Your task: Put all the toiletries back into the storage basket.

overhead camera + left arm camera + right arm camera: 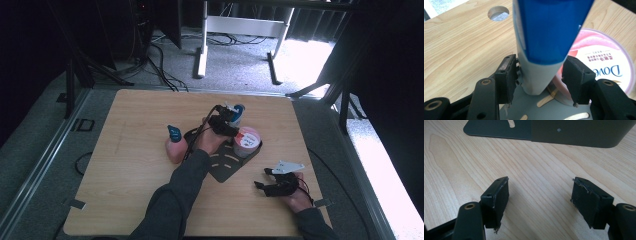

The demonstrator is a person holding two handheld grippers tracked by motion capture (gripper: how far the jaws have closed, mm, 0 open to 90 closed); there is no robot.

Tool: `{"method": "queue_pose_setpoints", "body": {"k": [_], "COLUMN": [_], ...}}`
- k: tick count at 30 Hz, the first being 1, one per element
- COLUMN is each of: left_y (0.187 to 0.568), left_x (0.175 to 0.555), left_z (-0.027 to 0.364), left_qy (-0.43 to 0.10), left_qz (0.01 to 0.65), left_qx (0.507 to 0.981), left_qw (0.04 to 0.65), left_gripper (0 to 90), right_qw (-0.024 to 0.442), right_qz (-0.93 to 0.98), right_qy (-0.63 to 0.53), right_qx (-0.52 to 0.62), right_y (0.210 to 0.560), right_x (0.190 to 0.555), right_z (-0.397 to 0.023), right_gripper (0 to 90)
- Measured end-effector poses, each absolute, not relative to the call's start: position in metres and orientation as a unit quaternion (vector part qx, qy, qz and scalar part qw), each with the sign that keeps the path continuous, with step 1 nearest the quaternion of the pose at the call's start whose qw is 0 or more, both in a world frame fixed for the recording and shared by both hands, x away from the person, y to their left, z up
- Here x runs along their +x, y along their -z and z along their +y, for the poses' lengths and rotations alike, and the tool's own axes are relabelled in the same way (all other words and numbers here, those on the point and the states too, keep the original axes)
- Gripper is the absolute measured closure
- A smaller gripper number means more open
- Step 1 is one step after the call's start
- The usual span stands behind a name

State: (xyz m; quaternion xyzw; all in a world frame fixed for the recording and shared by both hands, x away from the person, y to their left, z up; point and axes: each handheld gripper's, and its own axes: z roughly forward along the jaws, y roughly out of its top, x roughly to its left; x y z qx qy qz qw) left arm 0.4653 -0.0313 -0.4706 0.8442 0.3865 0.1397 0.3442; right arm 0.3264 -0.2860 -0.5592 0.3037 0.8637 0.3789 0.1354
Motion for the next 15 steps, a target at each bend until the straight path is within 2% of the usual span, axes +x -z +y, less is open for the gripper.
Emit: {"method": "queue_pose_setpoints", "body": {"k": [8,15], "left_y": [0.468,0.463], "left_x": [0.454,0.446], "left_z": [-0.023,-0.01], "left_qy": [-0.15,-0.158], "left_qz": [0.377,0.384], "left_qx": [0.851,0.843], "left_qw": [0.335,0.342], "left_gripper": [46.4,52.6], "right_qw": [0.136,0.135], "right_qz": [0.864,0.864], "right_qy": [-0.379,-0.378], "right_qx": [0.304,0.305], "right_y": [0.559,0.559], "right_x": [0.326,0.326], "right_z": [-0.286,-0.286], "right_gripper": [29.7,29.5]}}
